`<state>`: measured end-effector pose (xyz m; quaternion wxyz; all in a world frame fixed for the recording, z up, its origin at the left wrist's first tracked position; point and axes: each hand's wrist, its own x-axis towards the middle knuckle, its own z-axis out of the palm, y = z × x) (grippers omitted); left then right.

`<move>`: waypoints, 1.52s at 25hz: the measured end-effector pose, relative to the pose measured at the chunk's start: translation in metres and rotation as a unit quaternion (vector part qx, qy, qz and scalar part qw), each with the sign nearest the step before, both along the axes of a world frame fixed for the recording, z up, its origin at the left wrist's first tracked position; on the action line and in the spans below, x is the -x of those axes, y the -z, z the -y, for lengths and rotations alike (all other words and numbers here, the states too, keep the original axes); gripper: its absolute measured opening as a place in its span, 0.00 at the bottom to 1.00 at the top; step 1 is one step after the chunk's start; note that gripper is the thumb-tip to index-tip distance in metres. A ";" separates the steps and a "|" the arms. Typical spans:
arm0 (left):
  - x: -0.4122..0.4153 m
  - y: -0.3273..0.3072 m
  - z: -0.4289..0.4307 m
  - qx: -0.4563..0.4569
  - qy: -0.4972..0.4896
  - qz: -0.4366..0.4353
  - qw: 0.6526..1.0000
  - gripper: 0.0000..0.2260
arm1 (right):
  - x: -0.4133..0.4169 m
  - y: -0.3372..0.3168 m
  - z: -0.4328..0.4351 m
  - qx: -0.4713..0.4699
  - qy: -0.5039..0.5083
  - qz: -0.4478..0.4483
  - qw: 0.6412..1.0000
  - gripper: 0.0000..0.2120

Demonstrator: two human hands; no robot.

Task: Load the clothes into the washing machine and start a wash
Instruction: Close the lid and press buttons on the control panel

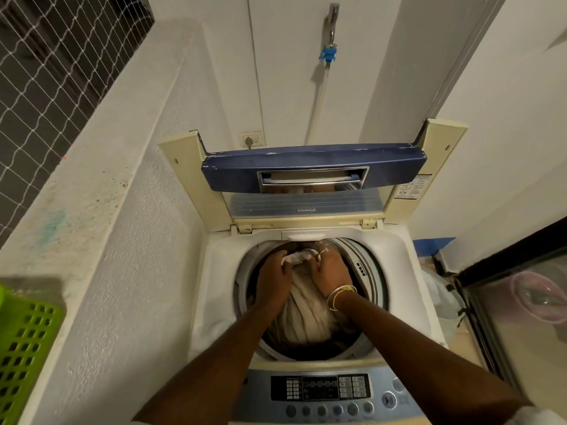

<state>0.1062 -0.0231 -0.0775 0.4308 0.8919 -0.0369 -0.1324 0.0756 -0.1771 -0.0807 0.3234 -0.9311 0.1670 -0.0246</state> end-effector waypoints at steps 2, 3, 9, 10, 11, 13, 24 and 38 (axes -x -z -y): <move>0.008 0.003 -0.010 -0.030 0.052 0.027 0.998 0.18 | 0.010 0.003 -0.001 0.050 -0.056 -0.029 0.997 0.26; 0.012 0.003 -0.014 -0.059 0.084 0.042 0.994 0.19 | 0.016 -0.001 -0.003 0.071 -0.080 -0.048 0.993 0.27; 0.025 -0.017 -0.035 -0.199 0.201 0.121 0.951 0.22 | 0.038 -0.029 -0.015 0.136 -0.122 -0.093 0.979 0.30; 0.027 -0.019 -0.039 -0.204 0.204 0.131 0.949 0.22 | 0.040 -0.034 -0.019 0.138 -0.121 -0.093 0.978 0.30; 0.028 -0.022 -0.043 -0.204 0.204 0.136 0.948 0.22 | 0.041 -0.038 -0.021 0.139 -0.120 -0.093 0.979 0.30; 0.029 -0.023 -0.049 -0.200 0.201 0.151 0.947 0.23 | 0.042 -0.044 -0.025 0.138 -0.114 -0.086 0.980 0.30; 0.054 -0.033 -0.048 -0.191 0.197 0.142 0.951 0.25 | 0.071 -0.065 -0.025 0.137 -0.114 -0.071 0.981 0.30; 0.131 -0.113 -0.017 -0.203 0.189 0.201 0.939 0.23 | 0.140 -0.124 0.011 0.142 -0.151 0.011 0.978 0.30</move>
